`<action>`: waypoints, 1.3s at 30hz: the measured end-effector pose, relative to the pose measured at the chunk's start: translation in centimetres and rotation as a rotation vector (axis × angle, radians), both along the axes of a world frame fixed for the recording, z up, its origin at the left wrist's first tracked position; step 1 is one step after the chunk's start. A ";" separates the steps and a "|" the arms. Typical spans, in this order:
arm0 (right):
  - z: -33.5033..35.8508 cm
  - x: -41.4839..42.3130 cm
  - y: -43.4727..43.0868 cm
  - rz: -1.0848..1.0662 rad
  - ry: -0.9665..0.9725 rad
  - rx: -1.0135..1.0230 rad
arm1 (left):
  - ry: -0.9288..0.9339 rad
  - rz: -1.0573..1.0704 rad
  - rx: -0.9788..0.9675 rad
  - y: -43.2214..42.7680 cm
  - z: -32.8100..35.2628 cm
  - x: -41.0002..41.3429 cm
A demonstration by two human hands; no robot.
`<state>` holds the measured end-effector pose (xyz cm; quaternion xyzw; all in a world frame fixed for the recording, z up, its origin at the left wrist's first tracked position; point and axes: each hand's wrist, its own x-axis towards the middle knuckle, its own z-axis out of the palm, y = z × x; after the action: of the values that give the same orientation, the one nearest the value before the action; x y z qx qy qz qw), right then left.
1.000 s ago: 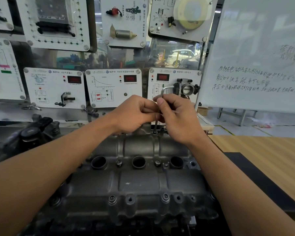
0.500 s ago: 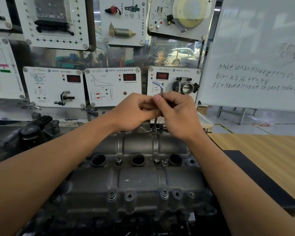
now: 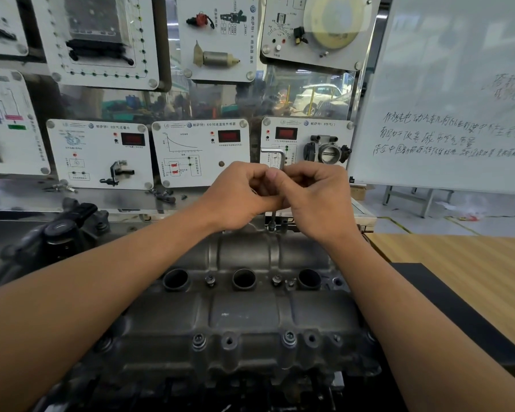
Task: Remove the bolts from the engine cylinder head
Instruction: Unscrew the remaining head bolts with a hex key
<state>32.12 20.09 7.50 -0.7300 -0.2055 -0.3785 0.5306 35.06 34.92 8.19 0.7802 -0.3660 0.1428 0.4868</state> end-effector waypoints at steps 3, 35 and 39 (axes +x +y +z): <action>-0.1 -0.2 0.0 0.040 0.012 -0.063 | 0.060 -0.100 0.047 0.5 0.2 0.1; -0.1 -0.1 0.0 -0.030 -0.045 -0.037 | -0.014 -0.006 0.056 -0.1 0.0 0.0; -0.1 -0.1 0.1 0.018 -0.042 -0.052 | -0.006 0.013 0.061 0.2 0.1 0.2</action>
<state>32.03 20.15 7.43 -0.7336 -0.2329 -0.3833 0.5105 35.22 35.17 8.26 0.7968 -0.3664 0.1370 0.4606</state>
